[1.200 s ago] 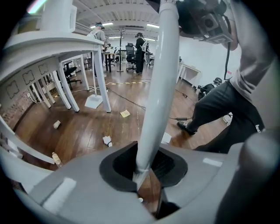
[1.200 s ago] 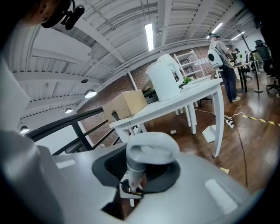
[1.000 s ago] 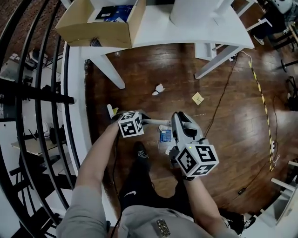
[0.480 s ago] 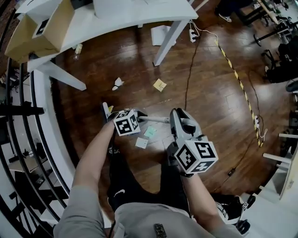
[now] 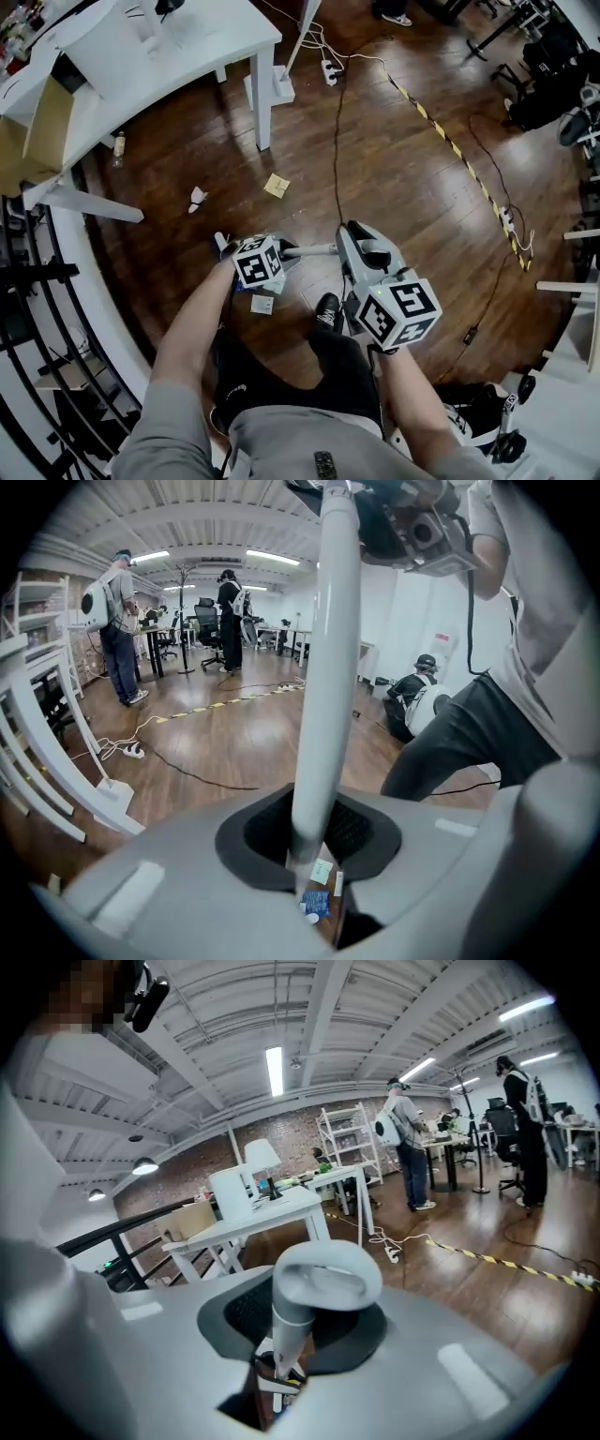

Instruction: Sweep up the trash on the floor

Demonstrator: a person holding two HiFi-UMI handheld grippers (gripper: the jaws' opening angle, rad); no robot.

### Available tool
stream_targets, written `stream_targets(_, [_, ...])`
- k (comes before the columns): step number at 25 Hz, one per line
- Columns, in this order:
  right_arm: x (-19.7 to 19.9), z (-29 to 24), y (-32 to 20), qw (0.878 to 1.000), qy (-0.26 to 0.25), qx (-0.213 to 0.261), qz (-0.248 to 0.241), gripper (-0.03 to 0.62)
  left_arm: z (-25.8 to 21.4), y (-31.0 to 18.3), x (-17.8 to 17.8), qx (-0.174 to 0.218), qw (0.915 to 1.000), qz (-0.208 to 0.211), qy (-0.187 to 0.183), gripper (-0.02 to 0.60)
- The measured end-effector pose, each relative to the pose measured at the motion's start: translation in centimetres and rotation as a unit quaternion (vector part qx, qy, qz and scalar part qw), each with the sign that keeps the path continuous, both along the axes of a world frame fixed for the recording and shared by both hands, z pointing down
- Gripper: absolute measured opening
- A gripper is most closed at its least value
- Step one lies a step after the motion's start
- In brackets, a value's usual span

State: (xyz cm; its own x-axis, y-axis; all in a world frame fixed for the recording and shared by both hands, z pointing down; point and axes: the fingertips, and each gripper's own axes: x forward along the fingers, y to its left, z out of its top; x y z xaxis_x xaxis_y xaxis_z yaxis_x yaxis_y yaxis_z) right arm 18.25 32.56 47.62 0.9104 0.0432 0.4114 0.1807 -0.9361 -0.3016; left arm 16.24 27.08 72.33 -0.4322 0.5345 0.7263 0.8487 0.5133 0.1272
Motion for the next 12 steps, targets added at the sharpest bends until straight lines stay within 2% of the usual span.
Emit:
stream_targets(2, [0.3,-1.1,0.0,0.998,0.015,0.006,-0.055,0.064,-0.9,0.4,0.2,0.007,1.0000,0.000,0.004,0.055])
stream_targets(6, [1.9,-2.9,-0.9,0.988,0.037,0.017,-0.151,0.063,-2.3,0.1,1.8,0.026,0.9995,-0.005,0.015,0.055])
stream_targets(12, [7.5,-4.1,-6.6,0.966,0.059,0.007,-0.253,0.061,-3.3,-4.6,7.9,0.044,0.9987,0.003,0.026,0.057])
